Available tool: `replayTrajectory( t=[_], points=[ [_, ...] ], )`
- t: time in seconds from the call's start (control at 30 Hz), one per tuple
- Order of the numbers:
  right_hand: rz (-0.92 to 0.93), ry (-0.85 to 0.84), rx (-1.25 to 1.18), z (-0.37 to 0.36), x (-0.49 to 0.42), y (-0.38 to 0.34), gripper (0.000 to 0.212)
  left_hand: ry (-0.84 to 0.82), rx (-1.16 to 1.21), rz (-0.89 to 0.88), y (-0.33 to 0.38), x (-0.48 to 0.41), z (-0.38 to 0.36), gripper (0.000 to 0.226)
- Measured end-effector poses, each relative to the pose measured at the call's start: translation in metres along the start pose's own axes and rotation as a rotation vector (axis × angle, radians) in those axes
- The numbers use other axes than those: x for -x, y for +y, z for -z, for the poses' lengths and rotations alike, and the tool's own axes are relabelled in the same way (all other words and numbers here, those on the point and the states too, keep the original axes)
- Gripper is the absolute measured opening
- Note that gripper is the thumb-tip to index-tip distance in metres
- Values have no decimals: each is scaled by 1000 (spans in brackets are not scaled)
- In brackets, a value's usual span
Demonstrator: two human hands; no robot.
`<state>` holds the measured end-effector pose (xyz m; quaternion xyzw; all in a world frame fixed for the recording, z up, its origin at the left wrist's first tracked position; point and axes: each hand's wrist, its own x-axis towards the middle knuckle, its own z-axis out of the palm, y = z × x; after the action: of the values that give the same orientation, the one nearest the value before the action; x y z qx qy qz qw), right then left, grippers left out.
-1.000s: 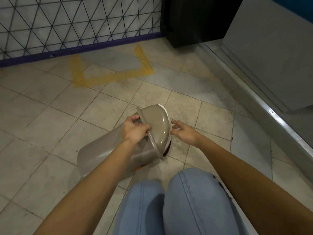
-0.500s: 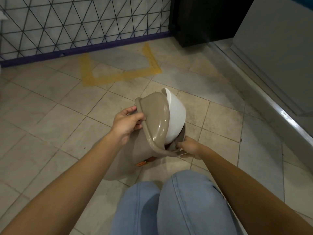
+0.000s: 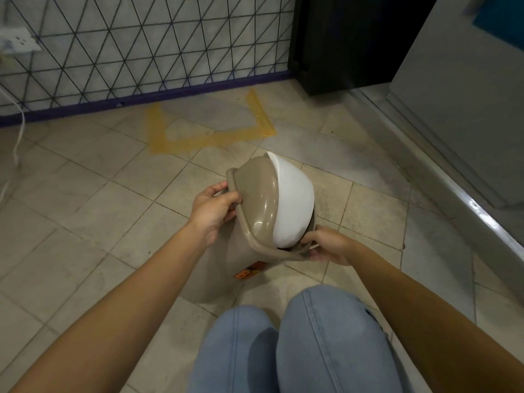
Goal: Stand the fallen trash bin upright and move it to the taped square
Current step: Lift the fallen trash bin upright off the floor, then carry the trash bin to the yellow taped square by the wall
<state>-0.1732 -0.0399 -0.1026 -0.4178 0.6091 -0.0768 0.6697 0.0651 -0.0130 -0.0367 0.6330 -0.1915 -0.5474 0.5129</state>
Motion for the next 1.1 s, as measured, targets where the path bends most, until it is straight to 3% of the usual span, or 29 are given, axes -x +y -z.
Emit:
replayTrajectory(
  t=[0.37,0.63,1.1],
  points=[
    [130,144,153,16,27,-43,81,11,31,-7,8,3,19,48],
    [245,168,179,3,29,-52,83,58,-55,-6,-14,-6,43,58],
    [286,146,138,0,27,-42,92,53,-101,-41,-22,-11,50,58]
  ],
)
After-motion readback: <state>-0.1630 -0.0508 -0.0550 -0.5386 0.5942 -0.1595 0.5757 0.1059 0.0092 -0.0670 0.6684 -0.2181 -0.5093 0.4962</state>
